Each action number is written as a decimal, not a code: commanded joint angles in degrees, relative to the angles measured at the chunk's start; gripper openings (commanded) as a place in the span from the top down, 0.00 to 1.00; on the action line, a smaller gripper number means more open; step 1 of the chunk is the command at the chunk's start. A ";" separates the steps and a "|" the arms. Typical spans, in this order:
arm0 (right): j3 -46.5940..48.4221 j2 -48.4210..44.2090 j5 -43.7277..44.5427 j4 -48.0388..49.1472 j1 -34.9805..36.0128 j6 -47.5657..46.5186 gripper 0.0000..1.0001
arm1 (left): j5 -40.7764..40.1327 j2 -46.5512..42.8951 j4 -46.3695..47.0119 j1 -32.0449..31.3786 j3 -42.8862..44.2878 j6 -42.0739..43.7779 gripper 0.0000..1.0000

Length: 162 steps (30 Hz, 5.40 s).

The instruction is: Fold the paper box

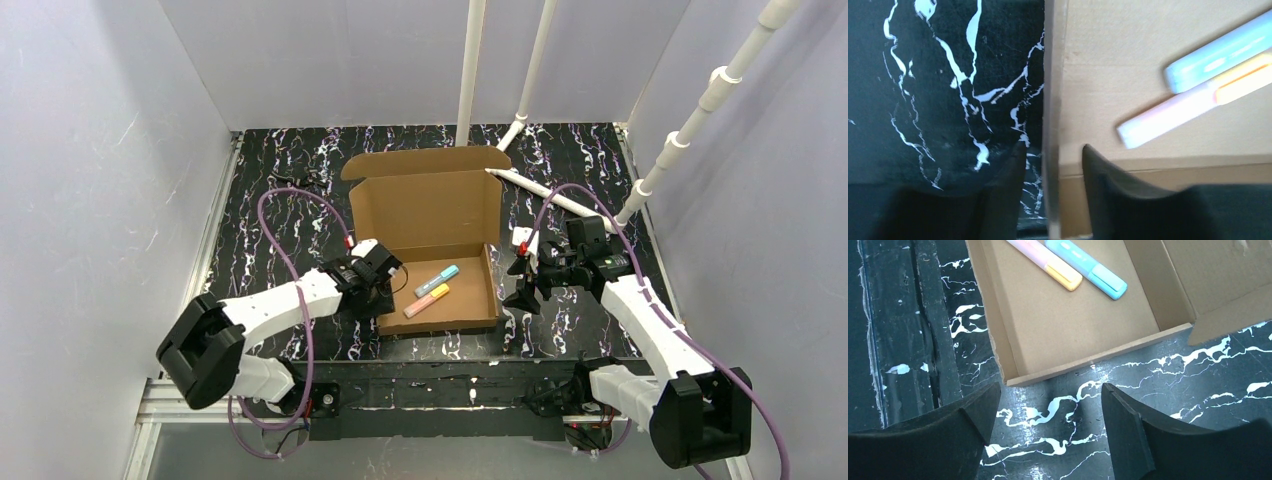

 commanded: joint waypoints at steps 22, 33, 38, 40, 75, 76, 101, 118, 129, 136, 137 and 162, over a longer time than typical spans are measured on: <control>2.50 3.58 -1.64 4.59 -5.13 8.21 0.08 | 18.76 -37.22 8.62 20.56 -4.10 15.75 0.02; 6.88 6.14 -0.77 12.31 -6.04 18.54 0.08 | 31.77 -26.79 22.80 37.76 -1.92 12.48 0.25; 11.56 8.98 -5.08 17.69 -9.29 27.25 0.12 | 40.00 -25.55 33.82 43.98 -5.73 8.92 0.33; 12.69 10.96 -4.85 20.32 -9.42 29.89 0.15 | 41.99 -25.07 36.67 44.08 -6.55 9.09 0.33; 22.06 20.54 17.22 31.43 2.26 41.01 0.99 | 45.74 -7.29 37.95 36.44 2.46 13.21 1.00; 21.19 19.24 16.84 32.24 2.26 41.55 0.99 | 46.20 -8.04 38.08 36.22 1.77 13.33 1.00; 5.17 6.39 0.43 36.10 -8.53 34.01 0.99 | 20.03 -46.69 6.41 37.56 -9.74 18.00 0.30; 6.53 6.97 -5.80 34.60 -8.57 32.85 0.99 | 47.71 -31.68 41.90 37.55 -16.20 16.51 0.33; 7.96 7.62 -6.72 33.96 -8.62 32.66 0.99 | 52.67 -26.62 47.88 36.16 -13.89 18.78 0.34; 8.04 8.18 -1.84 34.12 -8.64 32.93 0.99 | 49.96 -39.55 44.95 36.52 -15.75 16.71 0.21; 8.09 8.13 -1.78 33.92 -8.67 32.86 0.99 | 46.62 -41.39 41.09 36.86 -15.75 16.93 0.19; 5.67 6.99 -4.22 36.43 -8.91 34.69 0.99 | 54.01 -17.61 48.35 34.51 -10.27 12.42 0.69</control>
